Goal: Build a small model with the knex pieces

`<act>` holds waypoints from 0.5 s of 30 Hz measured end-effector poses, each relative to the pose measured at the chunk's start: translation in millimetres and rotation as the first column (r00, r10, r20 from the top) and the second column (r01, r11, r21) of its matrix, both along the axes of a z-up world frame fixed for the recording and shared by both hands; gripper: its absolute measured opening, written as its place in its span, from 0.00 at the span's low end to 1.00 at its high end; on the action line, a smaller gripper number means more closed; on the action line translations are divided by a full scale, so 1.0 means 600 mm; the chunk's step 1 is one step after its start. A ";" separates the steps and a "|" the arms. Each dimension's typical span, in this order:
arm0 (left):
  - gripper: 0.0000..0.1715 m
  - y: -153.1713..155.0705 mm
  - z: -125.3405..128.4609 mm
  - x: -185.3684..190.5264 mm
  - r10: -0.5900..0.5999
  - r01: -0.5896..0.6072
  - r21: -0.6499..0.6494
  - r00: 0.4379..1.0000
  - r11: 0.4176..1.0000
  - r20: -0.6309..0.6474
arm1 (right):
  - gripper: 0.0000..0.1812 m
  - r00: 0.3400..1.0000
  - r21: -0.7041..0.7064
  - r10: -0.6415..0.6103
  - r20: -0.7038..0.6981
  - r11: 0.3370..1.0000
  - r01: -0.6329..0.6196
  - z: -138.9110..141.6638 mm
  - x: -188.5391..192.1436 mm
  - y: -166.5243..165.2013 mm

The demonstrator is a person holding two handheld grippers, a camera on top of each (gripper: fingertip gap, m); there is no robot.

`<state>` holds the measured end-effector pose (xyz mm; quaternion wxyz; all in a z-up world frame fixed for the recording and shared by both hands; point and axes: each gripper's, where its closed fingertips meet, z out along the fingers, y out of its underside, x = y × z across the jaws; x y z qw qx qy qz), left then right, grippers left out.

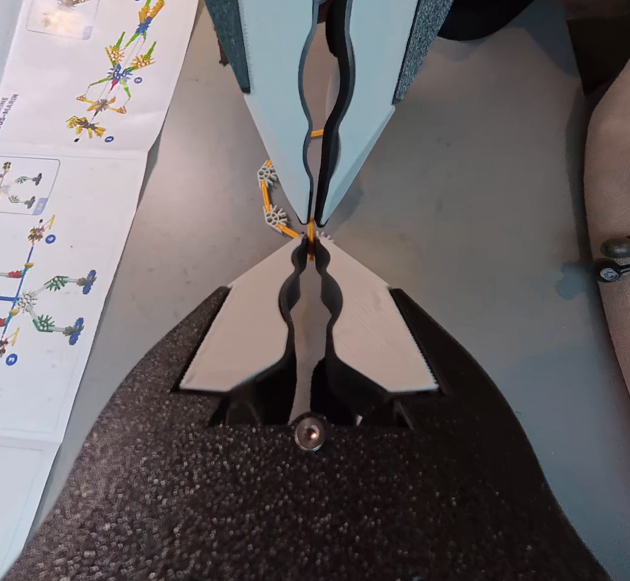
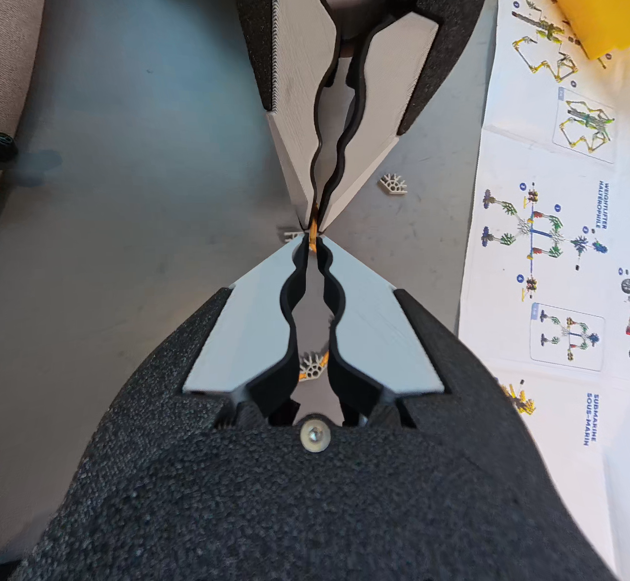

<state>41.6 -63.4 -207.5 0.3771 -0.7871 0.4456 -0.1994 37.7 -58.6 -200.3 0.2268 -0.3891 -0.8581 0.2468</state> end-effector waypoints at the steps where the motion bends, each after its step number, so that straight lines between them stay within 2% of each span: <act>1: 0.02 0.003 -0.002 -0.005 0.018 -0.018 -0.013 1.000 1.000 -0.006 | 0.06 1.000 0.004 -0.008 0.016 1.000 0.008 -0.001 0.003 0.009; 3: 0.02 0.008 -0.007 -0.014 0.051 -0.052 -0.034 0.999 0.998 -0.010 | 0.16 0.996 0.002 -0.029 0.082 1.000 0.029 -0.009 0.013 0.032; 5: 0.02 0.013 -0.009 -0.018 0.075 -0.075 -0.055 0.997 0.996 0.000 | 0.16 0.990 -0.026 -0.050 0.128 0.998 0.054 -0.021 0.015 0.057; 8: 0.02 0.018 -0.013 -0.024 0.099 -0.099 -0.055 0.995 0.994 -0.007 | 0.11 0.970 -0.059 -0.084 0.226 0.993 0.100 -0.048 0.025 0.084; 9: 0.02 0.019 -0.013 -0.027 0.108 -0.108 -0.053 0.994 0.993 -0.012 | 0.04 0.970 -0.088 -0.102 0.219 0.988 0.124 -0.046 0.022 0.085; 11: 0.02 0.024 -0.012 -0.033 0.133 -0.134 -0.051 0.991 0.990 -0.012 | 0.02 0.956 -0.094 -0.181 0.229 0.974 0.207 -0.047 0.025 0.098; 13: 0.02 0.030 -0.010 -0.040 0.167 -0.167 -0.061 0.986 0.984 0.003 | 0.02 0.911 -0.107 -0.336 0.238 0.924 0.368 -0.047 0.030 0.118; 15: 0.02 0.037 -0.010 -0.048 0.208 -0.206 -0.078 0.978 0.975 0.013 | 0.02 0.818 -0.177 -0.514 0.258 0.808 0.563 -0.046 0.039 0.133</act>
